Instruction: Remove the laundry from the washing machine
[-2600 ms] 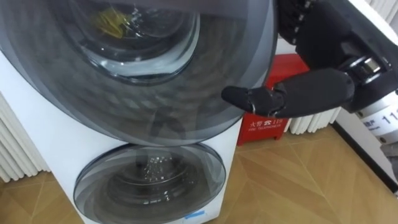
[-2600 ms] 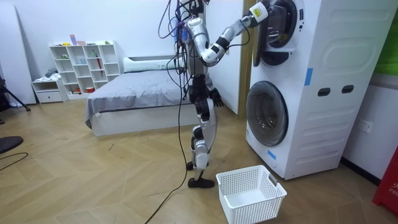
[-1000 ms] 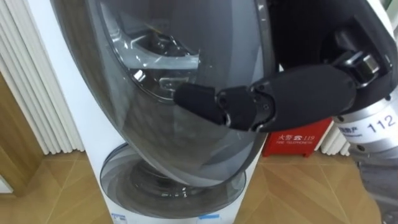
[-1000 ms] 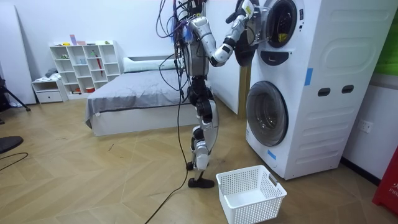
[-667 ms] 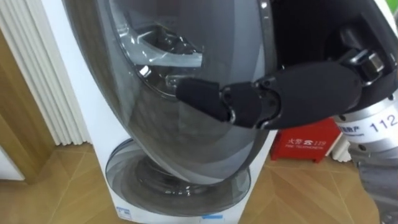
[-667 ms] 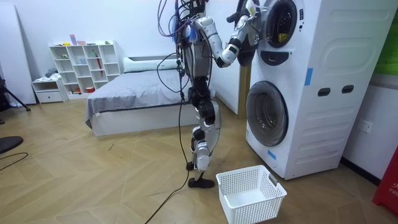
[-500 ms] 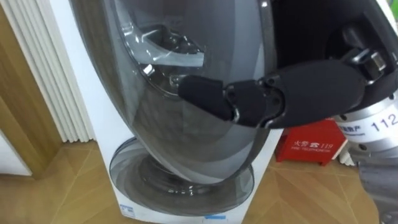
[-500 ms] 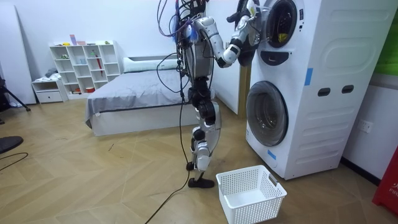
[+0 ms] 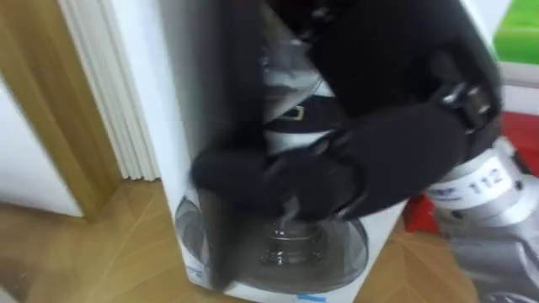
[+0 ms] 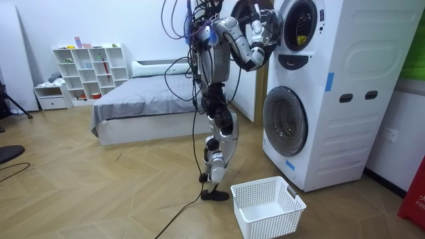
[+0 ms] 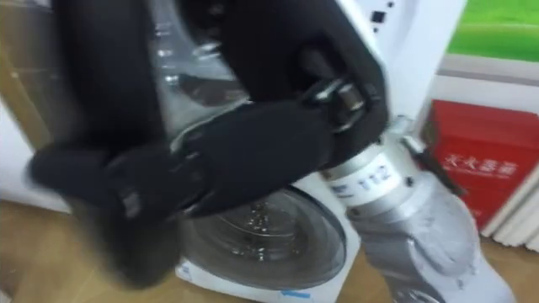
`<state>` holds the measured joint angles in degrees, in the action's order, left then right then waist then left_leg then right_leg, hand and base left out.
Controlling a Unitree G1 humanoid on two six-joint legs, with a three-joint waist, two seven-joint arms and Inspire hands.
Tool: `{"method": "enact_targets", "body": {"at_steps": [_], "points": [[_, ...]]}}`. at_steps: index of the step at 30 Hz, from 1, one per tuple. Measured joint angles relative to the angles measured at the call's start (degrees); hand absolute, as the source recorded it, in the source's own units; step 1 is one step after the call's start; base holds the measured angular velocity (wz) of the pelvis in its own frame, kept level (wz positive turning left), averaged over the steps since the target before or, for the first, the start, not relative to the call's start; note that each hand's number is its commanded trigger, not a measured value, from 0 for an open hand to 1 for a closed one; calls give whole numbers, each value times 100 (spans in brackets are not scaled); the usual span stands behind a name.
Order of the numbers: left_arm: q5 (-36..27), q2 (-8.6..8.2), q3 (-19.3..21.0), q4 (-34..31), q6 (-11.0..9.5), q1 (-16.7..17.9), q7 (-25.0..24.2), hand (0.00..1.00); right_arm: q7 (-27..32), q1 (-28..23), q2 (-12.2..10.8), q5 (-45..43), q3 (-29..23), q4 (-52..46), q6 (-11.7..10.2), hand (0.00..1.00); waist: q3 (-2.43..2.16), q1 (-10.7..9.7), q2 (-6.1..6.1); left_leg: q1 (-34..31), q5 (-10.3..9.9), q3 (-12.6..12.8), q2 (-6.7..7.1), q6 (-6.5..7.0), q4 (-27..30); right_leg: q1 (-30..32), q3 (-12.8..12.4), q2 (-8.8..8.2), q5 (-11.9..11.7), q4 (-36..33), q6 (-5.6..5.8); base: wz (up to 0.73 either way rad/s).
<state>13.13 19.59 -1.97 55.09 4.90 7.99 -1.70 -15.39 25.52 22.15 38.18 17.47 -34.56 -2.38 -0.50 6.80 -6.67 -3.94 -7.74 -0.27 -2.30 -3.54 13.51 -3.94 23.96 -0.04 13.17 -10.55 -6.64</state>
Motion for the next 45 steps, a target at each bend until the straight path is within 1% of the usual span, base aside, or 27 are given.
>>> {"method": "enact_targets", "body": {"at_steps": [2, 3, 4, 6, 7, 8, 11, 12, 13, 14, 16, 18, 20, 23, 24, 27, 29, 30, 31, 32, 33, 34, 36, 37, 40, 43, 45], "points": [[-5, 0, -28, -2, -3, 0, -3, 0, -150, 179, 49, -5, 234, 20, 50, 0, 4, 71, -49, -54, -1, -1, 11, -2, 1, 2, 68, -3, 5, 22, 9, 24], [-4, 10, -27, -3, -6, 1, -3, 0, -262, 227, 77, -11, 384, 29, 114, 0, 2, 123, -108, -74, -2, -3, 22, -2, -1, 0, 97, -8, 8, 40, 15, 20], [-5, 14, -27, -6, -6, 0, -3, 0, -392, 245, 148, -14, 607, 51, 217, 0, -9, 163, -158, -104, -3, -12, 39, -1, 4, -8, 133, -10, 9, 75, 23, 19], [-6, 11, -29, -30, -16, -14, -2, 0, -563, 259, 275, -25, 894, 92, 415, 0, 13, 268, -200, -121, -8, -54, 66, 8, 18, -8, 157, -26, 10, 69, 46, 15], [-10, 11, -29, -69, -18, -23, -3, 0, -637, 260, 365, -26, 969, 103, 513, 0, 18, 315, -194, -153, -17, -90, 83, 23, 41, -8, 215, -41, 7, 68, 63, 15], [-10, 12, -29, -85, -22, -28, -2, 0, -657, 261, 411, -26, 997, 117, 514, 0, 22, 335, -188, -159, -19, -119, 93, 27, 45, -8, 235, -50, 14, 59, 77, 19], [-10, 19, -25, -189, -21, -39, -2, 0, -705, 262, 492, -36, 1043, 161, 520, 0, 65, 421, -127, -158, -40, -161, 102, 63, 57, -6, 234, -97, 68, -17, 165, 13], [-10, 21, -24, -248, -25, -51, -2, 0, -732, 261, 493, -42, 1044, 169, 523, 0, 76, 440, -111, -176, -44, -161, 115, 70, 73, -5, 199, -102, 102, -17, 223, 14], [-10, 23, -24, -280, -25, -76, -2, 0, -742, 262, 492, -51, 1045, 172, 538, 0, 86, 456, -97, -200, -57, -160, 123, 93, 111, -2, 189, -103, 155, -23, 316, 12], [-14, 28, -23, -300, -25, -80, -2, 0, -749, 261, 492, -53, 1046, 174, 551, 0, 88, 462, -93, -209, -65, -162, 125, 105, 127, -2, 185, -104, 181, -29, 363, 11], [-19, 62, -22, -351, -26, -92, -2, 0, -816, 262, 495, -53, 1053, 188, 578, 0, 88, 466, -94, -230, -70, -170, 139, 114, 140, 11, 143, -110, 239, -83, 535, 10], [-20, 72, -23, -346, -31, -96, -2, 0, -865, 262, 520, -56, 1059, 187, 583, 0, 88, 455, -86, -232, -71, -175, 182, 114, 140, 22, 79, -123, 227, -165, 581, 17], [-23, 82, -23, -342, -35, -95, -2, 0, -874, 262, 549, -64, 1060, 188, 593, 0, 84, 450, -86, -195, -71, -175, 210, 115, 137, 15, -7, -136, 219, -228, 568, 20], [-120, 82, -26, -337, -34, -88, -2, 0, -926, 261, 588, -142, 1059, 205, 596, 0, 78, 456, -66, -143, -70, -171, 210, 115, 112, -35, -62, -144, 173, -219, 490, 11], [-126, 81, -25, -334, -34, -80, -2, 0, -927, 261, 648, -141, 1059, 205, 596, 0, 74, 461, -60, -116, -70, -172, 216, 115, 96, -68, -74, -150, 164, -211, 474, 9], [-140, 81, -20, -334, -37, -96, -2, 0, -926, 261, 766, -186, 1026, 204, 596, 0, 78, 427, -26, -29, -71, -140, 229, 116, 71, -161, -179, -151, 126, -189, 414, 4], [-233, 78, -22, -318, -60, -106, 0, 0, -918, 259, 766, -215, 1008, 205, 596, 0, 83, 417, 0, 47, -73, -115, 232, 119, 28, -206, -220, -153, 112, -161, 394, -8], [-243, 62, -20, -290, -70, -112, 2, 0, -909, 254, 776, -283, 996, 204, 595, 0, 78, 378, 22, 108, -77, -77, 236, 125, -33, -252, -292, -152, 111, -105, 393, -13], [-228, 27, 20, -226, -91, -101, 12, 0, -891, 237, 782, -509, 936, 196, 596, 0, 87, 310, 68, 173, -83, -65, 247, 136, -65, -300, -367, -154, 111, -88, 393, -11], [-228, 1, 62, -215, -91, -75, 24, 0, -860, 223, 799, -612, 882, 184, 596, 0, 77, 278, 87, 197, -89, -47, 249, 146, -78, -303, -390, -158, 110, -91, 393, -17], [-228, -62, 176, -216, -91, -39, 34, 0, -779, 193, 852, -759, 699, 149, 596, 0, 88, 237, 141, 240, -109, 7, 246, 179, -84, -314, -450, -163, 110, -92, 393, -22], [-228, -112, 236, -217, -91, -11, 37, 0, -665, 191, 912, -880, 478, 120, 595, 0, 84, 163, 178, 248, -117, 27, 256, 193, -88, -318, -493, -175, 111, -93, 393, -21], [-230, -135, 284, -219, -95, 10, 37, 0, -468, 151, 977, -985, 125, 123, 573, 0, 75, 32, 203, 257, -118, 30, 285, 194, -92, -319, -521, -191, 110, -97, 393, -7], [-232, -135, 344, -220, -113, 11, 38, 0, -332, 9, 984, -1122, -132, 127, 516, 0, 70, -49, 213, 275, -120, 55, 301, 198, -92, -333, -527, -196, 105, -97, 402, -6], [-252, -132, 396, -221, -121, 35, 38, 0, 56, -288, 984, -1344, -540, 152, 484, 0, 65, -206, 259, 302, -139, 170, 291, 230, -78, -338, -540, -202, 95, -100, 418, -13], [-448, -157, 393, -221, -107, 4, 38, 0, 355, -373, 966, -1375, -602, 450, 491, 0, 56, -300, 310, 300, -159, 285, 260, 264, -67, -289, -666, -197, 95, -102, 419, -22], [-499, -179, 393, -220, -103, -22, 38, 0, 511, -373, 964, -1425, -684, 684, 538, 0, 56, -367, 334, 304, -176, 318, 254, 291, -45, -287, -687, -202, 95, -111, 419, -11]]}}
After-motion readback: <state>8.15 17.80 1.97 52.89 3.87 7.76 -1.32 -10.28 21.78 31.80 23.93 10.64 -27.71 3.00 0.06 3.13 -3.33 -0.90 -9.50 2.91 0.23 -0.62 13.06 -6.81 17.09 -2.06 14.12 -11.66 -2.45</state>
